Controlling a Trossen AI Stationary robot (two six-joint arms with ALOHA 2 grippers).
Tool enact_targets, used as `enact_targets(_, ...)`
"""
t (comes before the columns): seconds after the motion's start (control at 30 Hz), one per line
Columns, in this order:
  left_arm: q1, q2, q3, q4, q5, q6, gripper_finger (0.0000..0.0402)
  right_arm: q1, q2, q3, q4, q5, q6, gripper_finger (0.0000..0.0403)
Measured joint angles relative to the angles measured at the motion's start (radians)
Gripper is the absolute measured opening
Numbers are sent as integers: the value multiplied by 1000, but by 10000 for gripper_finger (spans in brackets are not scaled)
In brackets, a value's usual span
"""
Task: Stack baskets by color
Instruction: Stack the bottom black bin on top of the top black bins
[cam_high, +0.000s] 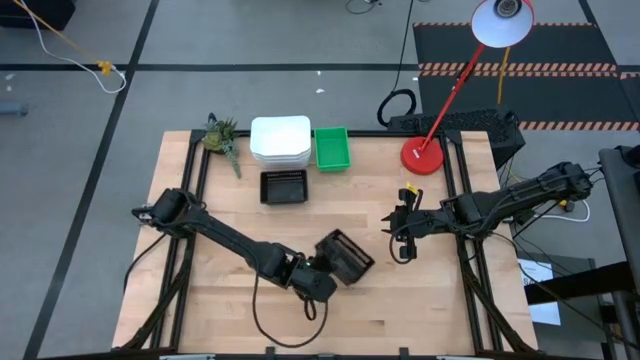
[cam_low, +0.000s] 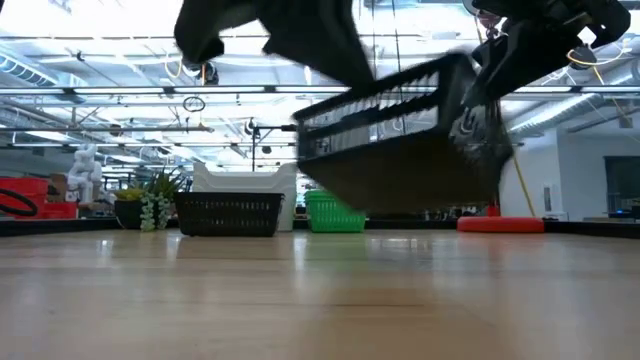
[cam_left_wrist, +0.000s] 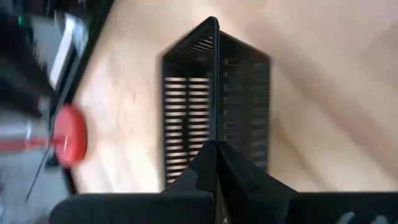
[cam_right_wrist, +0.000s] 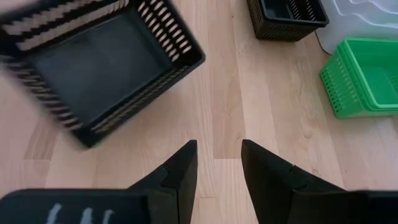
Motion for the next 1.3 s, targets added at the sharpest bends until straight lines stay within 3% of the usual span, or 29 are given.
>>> enact_targets(0.37,-5,-23,0,-114,-242,-160,3,0,0,0,1,0,0,120)
enact_targets(0.73,22,-141,0,-404,-455,-441,3,0,0,0,1,0,0,120)
enact_targets(1.1,78,-202,-1,-808,-510,-769,2,0,0,0,0,0,0,120)
enact_targets(1.3,108,-202,-48,-817,-512,-816,2,0,0,0,0,0,0,120)
